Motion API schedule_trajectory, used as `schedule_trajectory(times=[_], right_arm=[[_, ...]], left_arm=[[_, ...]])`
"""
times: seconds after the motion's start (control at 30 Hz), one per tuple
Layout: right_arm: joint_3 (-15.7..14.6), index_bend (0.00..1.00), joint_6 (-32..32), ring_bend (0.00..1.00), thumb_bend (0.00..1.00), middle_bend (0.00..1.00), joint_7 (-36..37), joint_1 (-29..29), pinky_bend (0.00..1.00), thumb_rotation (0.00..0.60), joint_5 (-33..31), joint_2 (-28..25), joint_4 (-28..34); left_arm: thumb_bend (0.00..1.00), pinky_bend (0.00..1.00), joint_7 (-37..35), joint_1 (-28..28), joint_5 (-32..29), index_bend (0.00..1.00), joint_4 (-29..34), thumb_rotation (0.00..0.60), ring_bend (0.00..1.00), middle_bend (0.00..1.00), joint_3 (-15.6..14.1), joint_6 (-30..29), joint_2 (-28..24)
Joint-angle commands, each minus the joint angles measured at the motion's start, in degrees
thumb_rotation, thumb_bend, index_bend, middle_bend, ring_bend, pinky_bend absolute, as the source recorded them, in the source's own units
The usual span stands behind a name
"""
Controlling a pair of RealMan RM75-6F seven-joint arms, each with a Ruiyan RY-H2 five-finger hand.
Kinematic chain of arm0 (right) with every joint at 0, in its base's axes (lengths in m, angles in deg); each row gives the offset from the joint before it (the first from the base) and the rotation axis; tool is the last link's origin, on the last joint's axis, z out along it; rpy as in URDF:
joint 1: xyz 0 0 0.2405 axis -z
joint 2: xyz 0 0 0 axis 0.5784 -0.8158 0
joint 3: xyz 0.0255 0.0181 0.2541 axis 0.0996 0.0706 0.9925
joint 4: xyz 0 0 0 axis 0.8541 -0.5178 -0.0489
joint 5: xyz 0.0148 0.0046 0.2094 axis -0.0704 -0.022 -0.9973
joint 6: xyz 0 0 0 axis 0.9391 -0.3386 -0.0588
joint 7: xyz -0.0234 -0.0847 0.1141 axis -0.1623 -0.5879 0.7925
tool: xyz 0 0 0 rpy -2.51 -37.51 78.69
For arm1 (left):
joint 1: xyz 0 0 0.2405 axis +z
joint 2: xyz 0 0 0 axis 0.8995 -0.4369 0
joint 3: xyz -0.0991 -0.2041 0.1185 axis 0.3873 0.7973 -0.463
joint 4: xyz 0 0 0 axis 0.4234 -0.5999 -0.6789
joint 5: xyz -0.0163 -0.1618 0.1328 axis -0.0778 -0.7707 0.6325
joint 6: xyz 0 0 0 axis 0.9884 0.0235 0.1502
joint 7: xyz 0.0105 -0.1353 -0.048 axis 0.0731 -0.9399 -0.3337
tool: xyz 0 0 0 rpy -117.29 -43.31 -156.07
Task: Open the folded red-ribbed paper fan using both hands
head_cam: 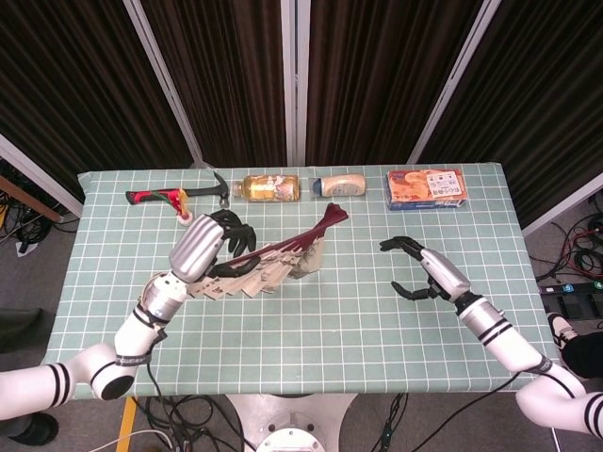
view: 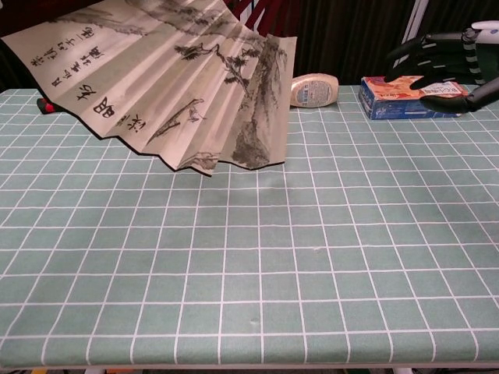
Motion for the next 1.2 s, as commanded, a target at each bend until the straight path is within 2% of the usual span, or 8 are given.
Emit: schedule_trajectory(times=[0.03, 0.2, 0.47, 0.8, 0.93, 1.2], right_arm=[[2.6, 0.19, 1.6, 0.05, 0.30, 0.20, -4.6, -1.8, 0.11, 0.600, -4.8, 2.8, 0.2], [5.2, 0.18, 4.9, 0.05, 0.29, 0.19, -6.2, -5.0, 0.11, 0.600, -8.7, 5.1, -0.7], [8.3, 0.18, 10.5, 0.05, 0.30, 0.19, -9.3, -11.4, 0.11, 0.600, -11.4, 8.5, -2.3], [9.1, 0.18, 13.7, 0.05, 0.33, 0.21, -8.5, -14.3, 0.11, 0.600, -13.0, 10.1, -1.1], [9.4, 0.20, 15.4, 0.07, 0.38, 0.24, -6.7, -15.3, 0.11, 0.600, -13.2, 10.2, -1.8], [9.2, 0.24, 18.6, 0.07, 0.41, 0.24, -1.0, -17.7, 0.11, 0.600, -9.3, 8.4, -2.6]], left_arm=[[0.36, 0.45, -0.9, 0.1, 0.7, 0.73, -0.1, 0.600, 0.72, 0.77, 0.4, -0.1, -0.6], [0.36, 0.45, -0.9, 0.5, 2.9, 0.73, 1.1, 0.600, 0.72, 0.77, 0.3, -1.1, -1.0], [0.36, 0.45, -0.2, 0.8, 5.0, 0.73, 3.3, 0.600, 0.72, 0.77, 0.6, -2.1, -1.9], [0.36, 0.45, -0.3, 2.0, 5.3, 0.72, 4.8, 0.600, 0.72, 0.76, 0.7, -2.8, -2.8], [0.36, 0.45, -0.2, 2.3, 5.7, 0.72, 5.6, 0.600, 0.72, 0.76, 0.7, -2.9, -3.4], [0.36, 0.45, -3.6, 2.8, 6.0, 0.72, 6.8, 0.600, 0.72, 0.76, 0.9, -3.0, -4.1]])
